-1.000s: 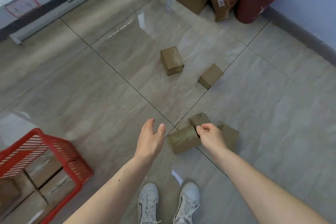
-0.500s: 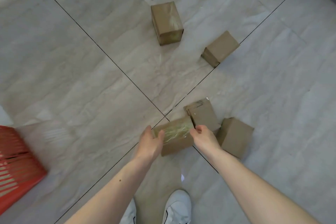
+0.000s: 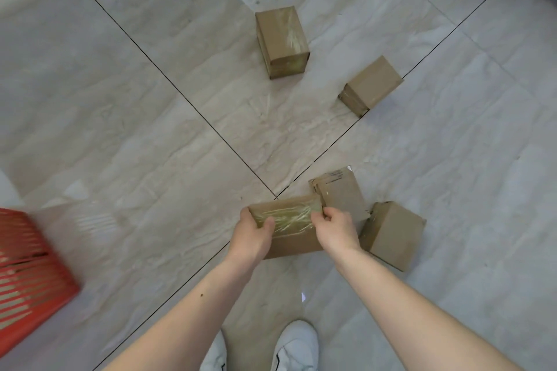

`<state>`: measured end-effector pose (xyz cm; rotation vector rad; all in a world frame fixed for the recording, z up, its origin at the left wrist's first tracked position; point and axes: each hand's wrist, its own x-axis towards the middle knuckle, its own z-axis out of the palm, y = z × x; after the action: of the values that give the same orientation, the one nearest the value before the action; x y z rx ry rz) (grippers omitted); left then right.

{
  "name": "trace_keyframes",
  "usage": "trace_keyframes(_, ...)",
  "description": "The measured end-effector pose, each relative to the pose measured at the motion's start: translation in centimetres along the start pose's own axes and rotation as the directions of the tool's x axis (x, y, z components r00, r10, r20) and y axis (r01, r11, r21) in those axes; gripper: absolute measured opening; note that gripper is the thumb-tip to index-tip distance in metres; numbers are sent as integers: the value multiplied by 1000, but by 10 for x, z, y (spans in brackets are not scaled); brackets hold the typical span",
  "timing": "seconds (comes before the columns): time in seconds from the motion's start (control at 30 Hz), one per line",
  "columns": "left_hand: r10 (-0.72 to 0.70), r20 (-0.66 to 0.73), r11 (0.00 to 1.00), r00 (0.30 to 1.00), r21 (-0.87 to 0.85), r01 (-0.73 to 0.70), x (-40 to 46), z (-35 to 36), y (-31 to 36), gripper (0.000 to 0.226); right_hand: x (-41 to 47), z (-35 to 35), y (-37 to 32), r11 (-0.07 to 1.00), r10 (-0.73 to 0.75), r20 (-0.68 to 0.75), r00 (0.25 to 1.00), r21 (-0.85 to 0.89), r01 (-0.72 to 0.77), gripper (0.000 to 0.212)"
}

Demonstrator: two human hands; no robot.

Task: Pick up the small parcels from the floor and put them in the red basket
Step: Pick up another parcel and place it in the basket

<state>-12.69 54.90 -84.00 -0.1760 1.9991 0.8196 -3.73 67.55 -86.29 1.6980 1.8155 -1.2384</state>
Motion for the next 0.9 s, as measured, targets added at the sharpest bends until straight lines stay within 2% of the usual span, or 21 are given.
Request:
trace_keyframes(0.17, 30, -144, 999, 989, 40, -25, -57, -44, 35, 48, -65, -34, -46, 995, -32, -9, 999, 92, 33, 35)
trace_keyframes(0.27, 53, -259, 995, 964, 93, -30, -95, -76, 66, 49, -105, -62, -82, 992, -60, -33, 998, 112, 63, 30)
trace_keyframes(0.43, 124, -334, 992, 935, 38, -118, -152, -136, 118, 47, -171, -103, -146, 979, -123, -49, 991, 159, 130, 25)
trace_keyframes(0.67, 158, -396, 987, 905, 27, -161, -215, -218, 166, 47, -248, -125, -222, 953, -202, -96, 975, 208, 219, 26)
trace_keyframes(0.9, 192, -376, 970, 907, -65, -232, -248, -276, 168, 47, -295, -117, -262, 933, -280, -127, 952, 198, 301, 28)
